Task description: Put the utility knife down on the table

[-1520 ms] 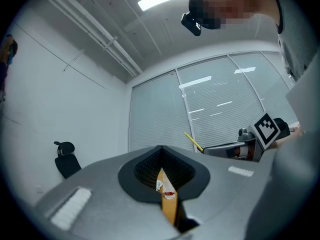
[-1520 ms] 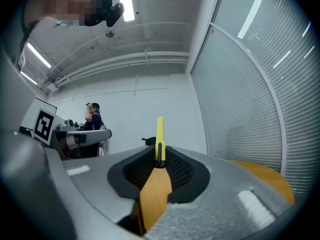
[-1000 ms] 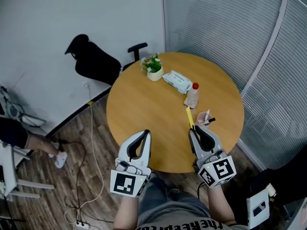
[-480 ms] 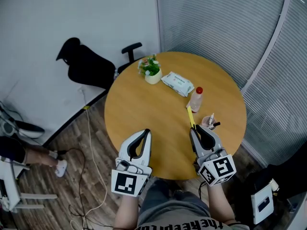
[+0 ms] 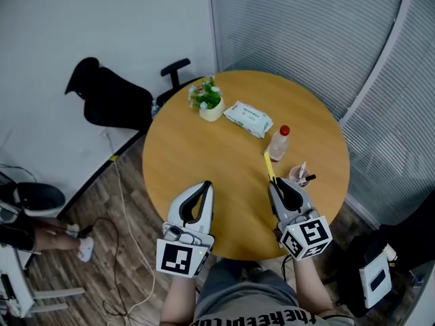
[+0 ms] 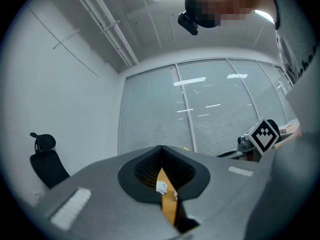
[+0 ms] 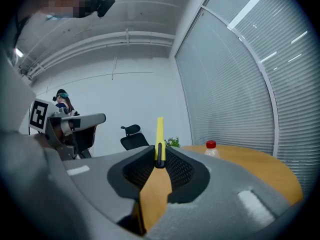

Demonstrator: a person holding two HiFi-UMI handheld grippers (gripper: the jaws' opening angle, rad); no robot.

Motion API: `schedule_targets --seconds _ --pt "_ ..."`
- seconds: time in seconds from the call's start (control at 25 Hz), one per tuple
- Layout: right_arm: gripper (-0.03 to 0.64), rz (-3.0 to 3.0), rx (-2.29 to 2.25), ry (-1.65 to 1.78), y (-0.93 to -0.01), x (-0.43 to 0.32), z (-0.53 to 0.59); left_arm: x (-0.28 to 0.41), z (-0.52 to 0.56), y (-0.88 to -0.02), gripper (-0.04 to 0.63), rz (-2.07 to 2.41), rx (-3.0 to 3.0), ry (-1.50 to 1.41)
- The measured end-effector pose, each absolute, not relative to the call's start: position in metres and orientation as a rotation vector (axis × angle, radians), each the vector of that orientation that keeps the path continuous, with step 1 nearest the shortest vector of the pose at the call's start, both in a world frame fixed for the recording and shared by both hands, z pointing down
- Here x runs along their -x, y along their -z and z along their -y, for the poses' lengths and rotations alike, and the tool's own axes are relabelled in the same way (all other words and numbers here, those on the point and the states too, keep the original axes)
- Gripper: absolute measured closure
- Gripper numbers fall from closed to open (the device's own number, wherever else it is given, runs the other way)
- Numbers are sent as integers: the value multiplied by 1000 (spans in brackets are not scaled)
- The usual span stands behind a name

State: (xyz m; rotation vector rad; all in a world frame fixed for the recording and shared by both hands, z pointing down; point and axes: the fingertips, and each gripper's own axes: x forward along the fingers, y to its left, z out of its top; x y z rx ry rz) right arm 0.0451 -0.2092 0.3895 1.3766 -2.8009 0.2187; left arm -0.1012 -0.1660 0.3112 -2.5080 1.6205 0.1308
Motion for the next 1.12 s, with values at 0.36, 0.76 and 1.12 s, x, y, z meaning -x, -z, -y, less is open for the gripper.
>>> schedule_targets --seconds 0.36,0.76,1.12 --pt "549 2717 -1404 -309 -418 -36 229 113 191 -322 582 -1582 2562 -121" --pt "549 2596 -1420 -423 -462 -28 241 122 211 -339 581 -1549 2622 -99" --pt "549 2496 -1416 -490 -499 -22 240 130 219 -349 581 -1530 2662 -91"
